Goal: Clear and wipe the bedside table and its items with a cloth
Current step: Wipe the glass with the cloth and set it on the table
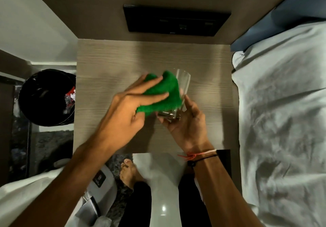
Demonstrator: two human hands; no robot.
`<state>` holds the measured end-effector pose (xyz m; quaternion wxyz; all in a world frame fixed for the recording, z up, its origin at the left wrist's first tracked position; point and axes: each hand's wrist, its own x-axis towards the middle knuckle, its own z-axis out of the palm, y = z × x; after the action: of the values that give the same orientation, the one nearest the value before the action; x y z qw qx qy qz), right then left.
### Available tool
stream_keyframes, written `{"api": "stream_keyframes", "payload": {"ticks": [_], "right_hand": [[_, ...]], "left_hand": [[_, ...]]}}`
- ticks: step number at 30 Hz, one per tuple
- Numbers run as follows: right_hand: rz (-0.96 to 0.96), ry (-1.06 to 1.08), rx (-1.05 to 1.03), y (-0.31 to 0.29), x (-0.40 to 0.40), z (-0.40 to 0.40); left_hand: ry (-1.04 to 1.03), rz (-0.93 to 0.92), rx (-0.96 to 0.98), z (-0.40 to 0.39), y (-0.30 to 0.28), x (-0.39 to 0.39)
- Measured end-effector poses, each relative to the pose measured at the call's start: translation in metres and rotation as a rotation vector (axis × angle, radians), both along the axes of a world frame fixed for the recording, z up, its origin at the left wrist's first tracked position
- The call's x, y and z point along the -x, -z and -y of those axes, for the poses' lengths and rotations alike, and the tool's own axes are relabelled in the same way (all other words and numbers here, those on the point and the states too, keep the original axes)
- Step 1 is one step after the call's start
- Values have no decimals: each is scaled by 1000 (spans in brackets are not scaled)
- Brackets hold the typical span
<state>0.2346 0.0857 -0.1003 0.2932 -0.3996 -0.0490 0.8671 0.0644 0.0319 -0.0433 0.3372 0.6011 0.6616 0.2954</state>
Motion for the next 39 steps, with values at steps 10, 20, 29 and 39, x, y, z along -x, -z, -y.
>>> {"api": "stream_keyframes", "payload": {"ticks": [10, 20, 29, 39], "right_hand": [[21, 44, -14, 12, -20, -14], [1365, -57, -690, -30, -52, -135], [1680, -474, -1039, -12, -42, -212], [1614, -455, -1085, 0, -57, -201]], "left_hand": [[282, -64, 5, -15, 11, -23], [-25, -70, 106, 1, 23, 6], [-55, -54, 110, -18, 28, -11], [-33, -86, 67, -36, 2, -40]]}}
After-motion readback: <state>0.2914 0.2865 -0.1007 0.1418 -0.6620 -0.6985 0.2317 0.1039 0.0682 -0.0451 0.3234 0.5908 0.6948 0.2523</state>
